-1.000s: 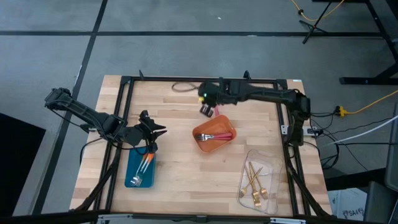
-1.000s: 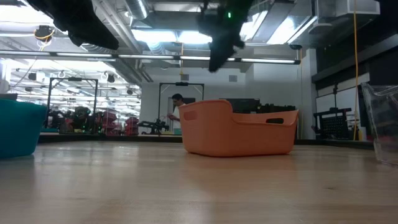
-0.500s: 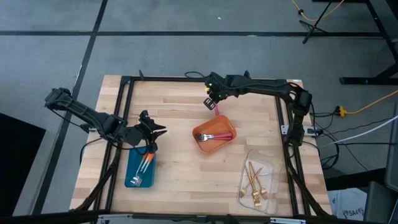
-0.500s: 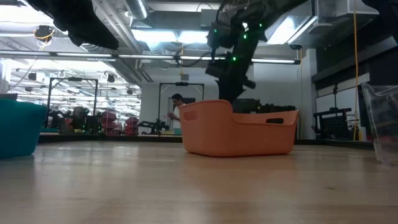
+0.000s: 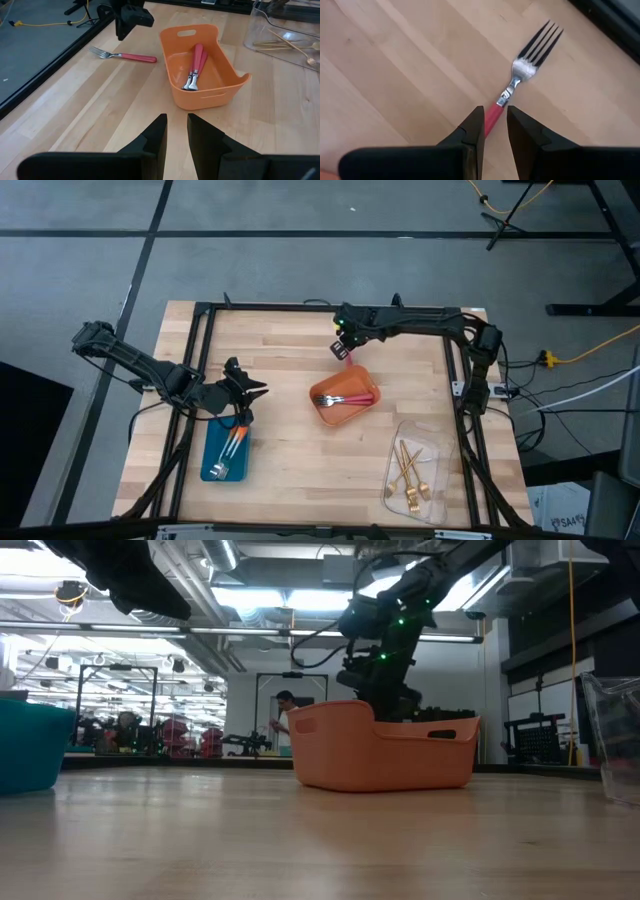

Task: Sort silverware by color (type)
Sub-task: Put the pink fork into the orange bin

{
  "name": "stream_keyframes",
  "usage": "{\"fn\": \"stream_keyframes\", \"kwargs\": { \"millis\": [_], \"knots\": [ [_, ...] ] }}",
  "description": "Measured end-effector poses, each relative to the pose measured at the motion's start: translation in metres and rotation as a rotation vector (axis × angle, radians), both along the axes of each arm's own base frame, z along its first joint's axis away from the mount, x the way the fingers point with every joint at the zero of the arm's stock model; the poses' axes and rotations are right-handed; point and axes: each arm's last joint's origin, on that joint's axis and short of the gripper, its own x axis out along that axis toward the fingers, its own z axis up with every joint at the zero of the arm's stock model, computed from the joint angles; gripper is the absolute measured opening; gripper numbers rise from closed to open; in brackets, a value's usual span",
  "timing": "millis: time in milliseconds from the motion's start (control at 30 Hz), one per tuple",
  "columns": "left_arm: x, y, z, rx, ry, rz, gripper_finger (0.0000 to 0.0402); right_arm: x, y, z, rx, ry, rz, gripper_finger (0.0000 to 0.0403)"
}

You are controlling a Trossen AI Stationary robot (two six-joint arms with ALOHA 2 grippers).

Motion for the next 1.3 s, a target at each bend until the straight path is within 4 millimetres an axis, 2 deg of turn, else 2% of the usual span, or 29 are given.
{"fn": "stream_keyframes", "kwargs": {
  "millis": [400,600,933,1300],
  "knots": [
    [0.000,0.000,0.000,0.000,0.000,0.001,0.0070,-0.001,0.001,-0.018,-0.019,-0.071,0.005,0.0072],
    [0.000,0.000,0.000,-0.002,-0.001,0.002,0.0070,-0.001,-0.002,-0.024,-0.015,-0.061,-0.001,0.0072],
    [0.000,0.000,0.000,0.002,-0.002,0.008,0.0070,0.004,-0.008,-0.057,-0.010,0.009,-0.020,0.0072],
    [0.000,0.000,0.000,0.000,-0.004,0.010,0.0070,0.007,-0.010,-0.069,-0.018,0.036,-0.027,0.0072]
  ]
}}
